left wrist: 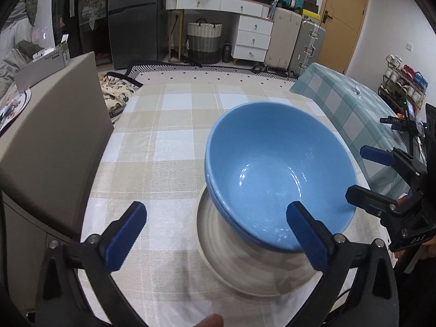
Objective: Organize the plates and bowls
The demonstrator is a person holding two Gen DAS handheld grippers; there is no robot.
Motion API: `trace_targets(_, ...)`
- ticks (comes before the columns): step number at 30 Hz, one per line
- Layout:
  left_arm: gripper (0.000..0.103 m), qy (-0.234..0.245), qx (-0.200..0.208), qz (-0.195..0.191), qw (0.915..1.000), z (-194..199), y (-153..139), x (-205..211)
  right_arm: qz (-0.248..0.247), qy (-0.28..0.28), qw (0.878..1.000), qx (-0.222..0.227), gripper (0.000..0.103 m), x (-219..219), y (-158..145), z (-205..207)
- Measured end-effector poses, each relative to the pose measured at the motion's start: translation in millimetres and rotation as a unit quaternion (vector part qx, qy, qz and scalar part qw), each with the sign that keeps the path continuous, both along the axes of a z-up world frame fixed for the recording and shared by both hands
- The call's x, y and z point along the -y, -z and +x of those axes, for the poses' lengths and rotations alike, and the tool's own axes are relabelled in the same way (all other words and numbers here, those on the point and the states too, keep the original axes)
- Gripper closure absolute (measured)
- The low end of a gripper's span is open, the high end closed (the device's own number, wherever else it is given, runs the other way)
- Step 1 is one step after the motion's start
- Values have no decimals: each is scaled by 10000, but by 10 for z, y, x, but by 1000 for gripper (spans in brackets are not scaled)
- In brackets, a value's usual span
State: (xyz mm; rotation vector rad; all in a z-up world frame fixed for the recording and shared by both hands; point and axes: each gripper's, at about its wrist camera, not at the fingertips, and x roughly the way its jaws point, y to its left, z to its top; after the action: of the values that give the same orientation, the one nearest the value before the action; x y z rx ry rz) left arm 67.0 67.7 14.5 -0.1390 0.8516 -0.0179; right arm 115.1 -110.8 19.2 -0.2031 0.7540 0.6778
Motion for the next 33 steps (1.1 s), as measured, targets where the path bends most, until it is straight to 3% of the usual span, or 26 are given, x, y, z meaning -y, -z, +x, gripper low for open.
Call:
trace_targets(9, 0, -91, 463, -47, 9989, -277, -36, -64, 295, 23, 9995, 116, 1, 115, -19, -306)
trace_targets(21, 0, -265, 892, 305, 9952, -473, 66, -6, 598, 132, 9972, 429, 1, 253, 21, -653)
trace_targets(33, 0, -354, 1124, 387, 9923, -653, 186, 144, 437, 217, 9952, 850, 1, 337, 134, -912)
